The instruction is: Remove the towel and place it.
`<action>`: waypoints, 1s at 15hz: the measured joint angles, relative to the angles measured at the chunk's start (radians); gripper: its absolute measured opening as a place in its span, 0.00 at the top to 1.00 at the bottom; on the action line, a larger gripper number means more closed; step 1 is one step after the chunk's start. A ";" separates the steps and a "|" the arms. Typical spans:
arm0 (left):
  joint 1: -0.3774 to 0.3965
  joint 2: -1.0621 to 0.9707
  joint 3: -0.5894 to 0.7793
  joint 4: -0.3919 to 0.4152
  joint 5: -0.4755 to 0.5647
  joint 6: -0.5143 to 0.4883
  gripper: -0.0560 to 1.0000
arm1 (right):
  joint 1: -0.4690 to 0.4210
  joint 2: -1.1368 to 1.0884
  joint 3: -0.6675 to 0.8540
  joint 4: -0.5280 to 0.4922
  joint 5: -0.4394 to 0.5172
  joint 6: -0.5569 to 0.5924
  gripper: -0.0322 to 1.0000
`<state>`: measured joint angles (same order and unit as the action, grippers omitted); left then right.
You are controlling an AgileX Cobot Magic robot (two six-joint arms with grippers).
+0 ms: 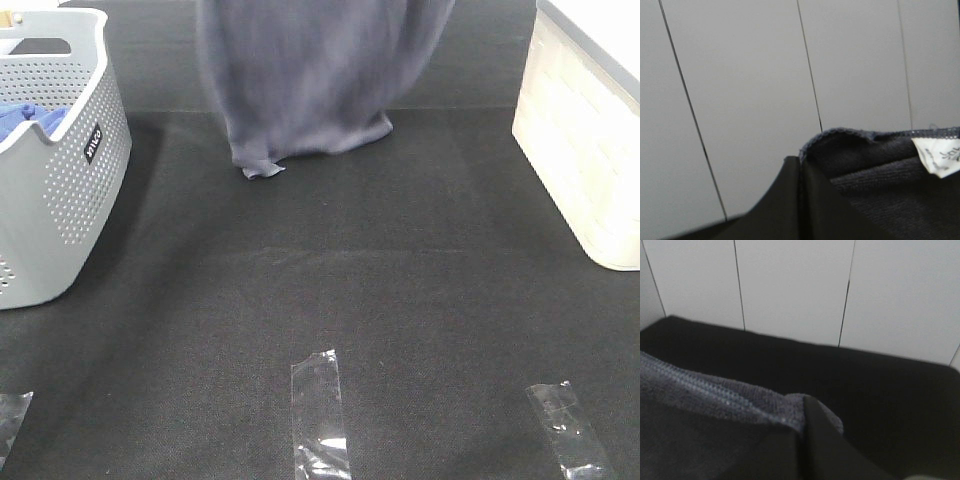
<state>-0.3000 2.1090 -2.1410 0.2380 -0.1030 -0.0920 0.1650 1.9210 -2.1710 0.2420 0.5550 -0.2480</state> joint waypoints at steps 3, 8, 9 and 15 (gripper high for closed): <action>-0.028 0.008 0.000 -0.025 0.494 0.000 0.95 | 0.000 0.007 0.072 0.002 0.234 0.000 0.97; -0.044 0.008 0.000 -0.173 0.995 0.000 0.95 | 0.001 0.007 0.186 0.021 0.456 0.001 0.97; -0.043 0.008 0.000 -0.209 1.052 0.000 0.95 | 0.001 0.007 0.210 0.025 0.485 0.001 0.97; -0.061 0.008 0.000 -0.285 1.301 0.000 0.95 | 0.001 0.007 0.295 0.043 0.650 0.011 0.97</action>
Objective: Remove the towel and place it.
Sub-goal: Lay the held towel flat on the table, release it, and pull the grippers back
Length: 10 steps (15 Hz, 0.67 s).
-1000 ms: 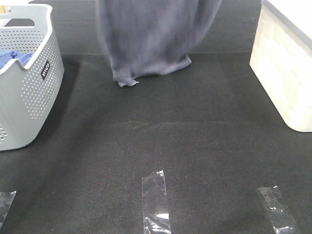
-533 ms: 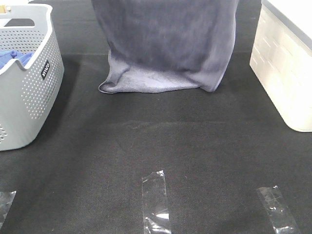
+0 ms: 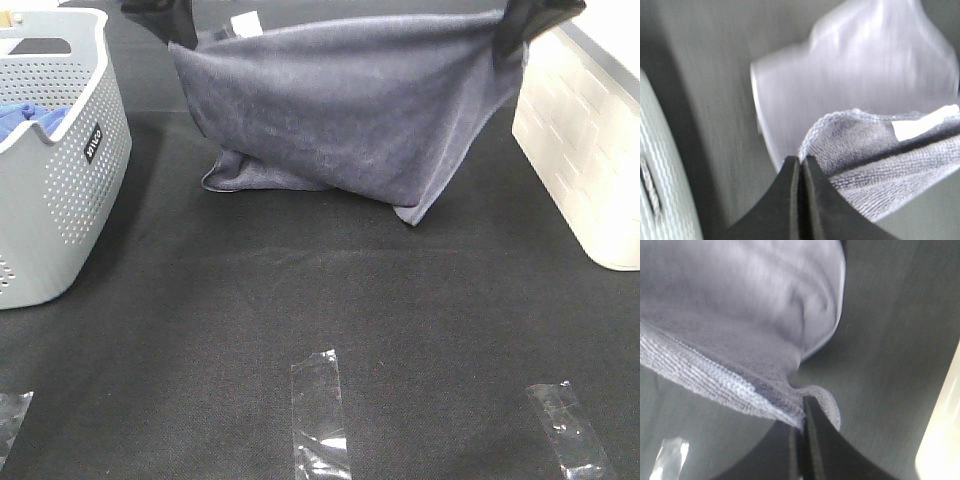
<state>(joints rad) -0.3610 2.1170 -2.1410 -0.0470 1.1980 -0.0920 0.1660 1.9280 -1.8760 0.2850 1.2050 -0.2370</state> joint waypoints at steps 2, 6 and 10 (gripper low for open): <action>-0.027 0.000 0.000 0.001 0.009 -0.008 0.95 | -0.001 -0.001 0.002 0.000 0.012 0.016 0.97; -0.099 -0.031 0.157 0.007 0.008 -0.048 0.95 | -0.001 -0.066 0.128 0.000 0.011 0.043 0.97; -0.140 -0.169 0.439 0.009 0.009 -0.054 0.95 | -0.001 -0.188 0.388 0.037 0.012 0.043 0.97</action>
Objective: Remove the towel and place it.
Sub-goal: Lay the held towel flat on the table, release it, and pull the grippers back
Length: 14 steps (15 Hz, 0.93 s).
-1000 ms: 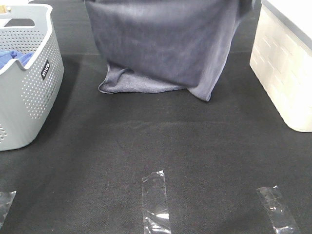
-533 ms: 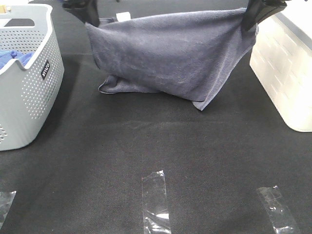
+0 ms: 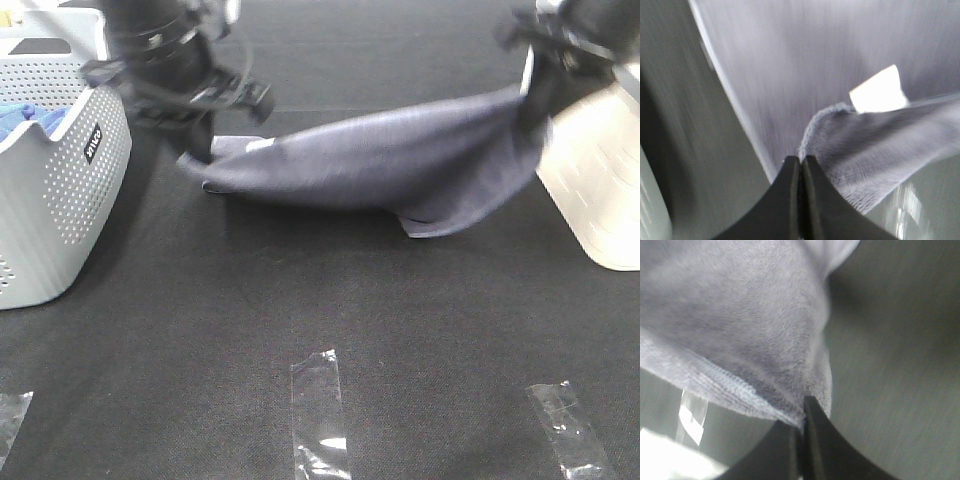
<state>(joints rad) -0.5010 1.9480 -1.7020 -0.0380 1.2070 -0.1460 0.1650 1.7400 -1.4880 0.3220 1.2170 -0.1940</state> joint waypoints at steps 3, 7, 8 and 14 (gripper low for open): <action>-0.007 -0.210 0.241 -0.018 -0.006 -0.062 0.95 | 0.000 -0.131 0.224 0.034 0.000 0.000 0.97; -0.064 -0.435 0.505 -0.090 -0.015 -0.139 0.95 | 0.002 -0.298 0.447 0.083 0.001 0.000 0.97; -0.102 -0.482 0.568 -0.095 -0.021 -0.173 0.95 | 0.002 -0.347 0.501 0.088 0.003 0.000 0.97; -0.344 -0.594 0.816 -0.125 -0.080 -0.382 0.95 | 0.002 -0.629 0.765 0.110 0.005 0.008 0.97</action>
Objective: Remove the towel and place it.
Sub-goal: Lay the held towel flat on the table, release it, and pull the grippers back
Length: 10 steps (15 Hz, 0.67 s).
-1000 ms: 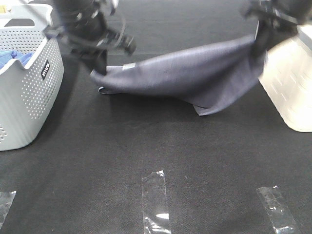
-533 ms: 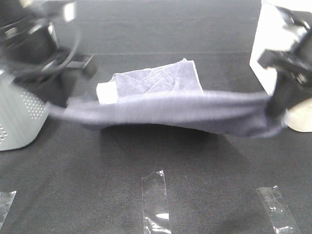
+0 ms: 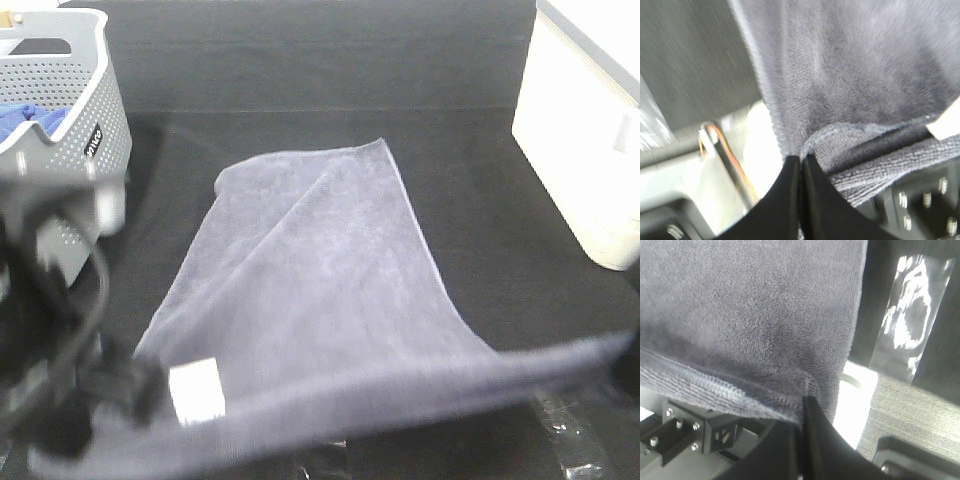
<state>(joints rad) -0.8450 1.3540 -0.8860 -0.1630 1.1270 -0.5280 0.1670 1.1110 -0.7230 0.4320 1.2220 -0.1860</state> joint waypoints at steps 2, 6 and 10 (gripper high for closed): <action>-0.065 0.000 0.035 -0.009 -0.030 -0.043 0.95 | 0.000 -0.069 0.042 -0.008 0.000 0.015 0.97; -0.148 0.000 0.038 -0.010 -0.029 -0.100 0.95 | 0.000 -0.124 0.106 -0.026 0.002 0.047 0.97; -0.168 0.000 0.041 -0.008 -0.026 -0.127 0.95 | 0.000 -0.129 0.190 -0.036 0.000 0.058 0.97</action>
<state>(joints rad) -1.0130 1.3540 -0.8450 -0.1710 1.1010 -0.6550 0.1670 0.9820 -0.5330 0.3960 1.2220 -0.1280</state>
